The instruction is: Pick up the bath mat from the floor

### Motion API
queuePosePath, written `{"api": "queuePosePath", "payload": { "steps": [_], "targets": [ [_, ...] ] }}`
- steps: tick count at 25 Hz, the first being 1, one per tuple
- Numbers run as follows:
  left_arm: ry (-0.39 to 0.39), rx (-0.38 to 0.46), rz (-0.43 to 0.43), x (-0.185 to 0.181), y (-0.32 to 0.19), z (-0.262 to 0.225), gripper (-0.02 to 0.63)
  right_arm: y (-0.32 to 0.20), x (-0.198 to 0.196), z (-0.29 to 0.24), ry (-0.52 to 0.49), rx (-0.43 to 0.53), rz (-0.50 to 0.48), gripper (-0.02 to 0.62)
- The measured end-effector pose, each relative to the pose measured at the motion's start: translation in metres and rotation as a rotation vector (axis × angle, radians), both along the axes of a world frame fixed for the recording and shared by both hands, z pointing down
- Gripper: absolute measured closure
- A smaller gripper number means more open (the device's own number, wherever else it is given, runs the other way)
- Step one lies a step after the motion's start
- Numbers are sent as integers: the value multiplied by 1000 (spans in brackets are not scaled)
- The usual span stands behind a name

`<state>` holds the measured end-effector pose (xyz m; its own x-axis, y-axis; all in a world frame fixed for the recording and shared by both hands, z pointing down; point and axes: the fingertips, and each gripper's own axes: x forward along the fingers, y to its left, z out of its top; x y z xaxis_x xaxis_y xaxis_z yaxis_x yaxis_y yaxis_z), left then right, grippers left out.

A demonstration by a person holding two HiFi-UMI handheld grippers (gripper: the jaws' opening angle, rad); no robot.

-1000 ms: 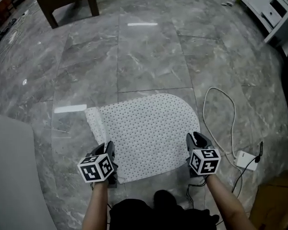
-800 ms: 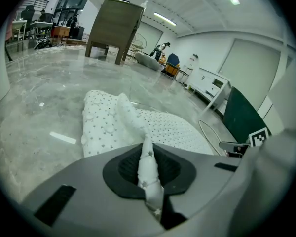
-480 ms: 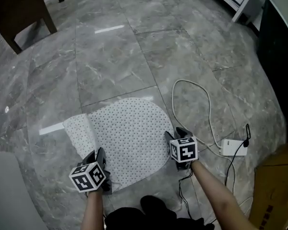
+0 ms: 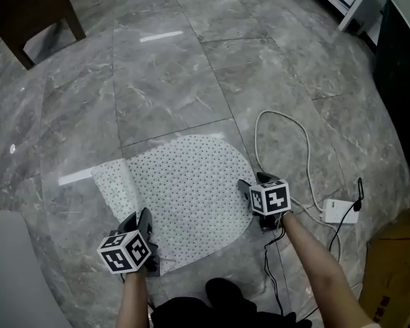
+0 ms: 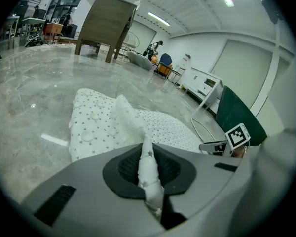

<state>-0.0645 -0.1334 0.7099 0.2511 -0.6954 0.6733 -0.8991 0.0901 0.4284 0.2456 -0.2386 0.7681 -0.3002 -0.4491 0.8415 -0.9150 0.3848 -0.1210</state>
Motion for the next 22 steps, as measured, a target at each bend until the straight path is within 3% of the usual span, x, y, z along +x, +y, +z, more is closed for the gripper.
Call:
{"api": "queuePosePath", "payload": {
  "steps": [4,16,22],
  "targets": [
    [19,7,-23,-8,5,0,580,0,-1,-2,-6,27,10,331],
    [55,22,-58,-18,18,-6,580,10,-17,-4,-61,-48,-14,331],
    [65,29,-77,-31,31,-4,579,31,-44,-5,-53,-77,-135,372]
  ]
}}
